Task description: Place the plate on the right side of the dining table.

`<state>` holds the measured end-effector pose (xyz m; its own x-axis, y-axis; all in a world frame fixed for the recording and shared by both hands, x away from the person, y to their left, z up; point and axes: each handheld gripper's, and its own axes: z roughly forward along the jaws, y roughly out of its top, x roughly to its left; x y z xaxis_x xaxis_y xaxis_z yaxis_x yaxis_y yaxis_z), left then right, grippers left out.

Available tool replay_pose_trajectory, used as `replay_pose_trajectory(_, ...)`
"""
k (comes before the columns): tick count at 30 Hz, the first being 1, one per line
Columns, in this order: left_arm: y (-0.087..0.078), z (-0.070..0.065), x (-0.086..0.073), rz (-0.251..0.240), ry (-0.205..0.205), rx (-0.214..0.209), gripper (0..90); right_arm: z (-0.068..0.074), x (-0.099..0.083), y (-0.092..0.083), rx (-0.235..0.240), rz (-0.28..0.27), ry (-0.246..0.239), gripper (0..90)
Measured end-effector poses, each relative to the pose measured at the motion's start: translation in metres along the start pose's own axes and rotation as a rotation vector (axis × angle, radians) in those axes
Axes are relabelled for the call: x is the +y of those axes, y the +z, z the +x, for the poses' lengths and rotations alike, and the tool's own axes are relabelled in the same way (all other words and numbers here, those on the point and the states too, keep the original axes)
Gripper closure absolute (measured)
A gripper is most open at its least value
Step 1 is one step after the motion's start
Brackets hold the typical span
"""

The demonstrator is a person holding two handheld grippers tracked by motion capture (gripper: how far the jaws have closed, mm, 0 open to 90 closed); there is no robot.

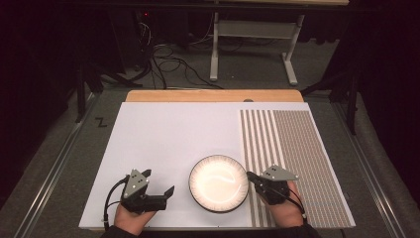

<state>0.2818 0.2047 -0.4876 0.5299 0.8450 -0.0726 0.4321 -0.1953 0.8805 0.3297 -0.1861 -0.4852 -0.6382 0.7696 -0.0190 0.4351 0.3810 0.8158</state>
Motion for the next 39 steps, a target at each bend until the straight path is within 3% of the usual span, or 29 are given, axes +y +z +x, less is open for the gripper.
replay_pose_trajectory(23, 0.0, 0.0, 0.0, -0.001, 0.001, 0.001, 4.2, 0.003, 0.0, 0.001, -0.005, 0.0, -0.003, 90.0)
replay_pose_trajectory(39, 0.0, -0.001, 0.001, -0.005, -0.008, -0.008, 4.3, 0.013, 0.001, 0.006, 0.02, 0.004, -0.033, 90.0)
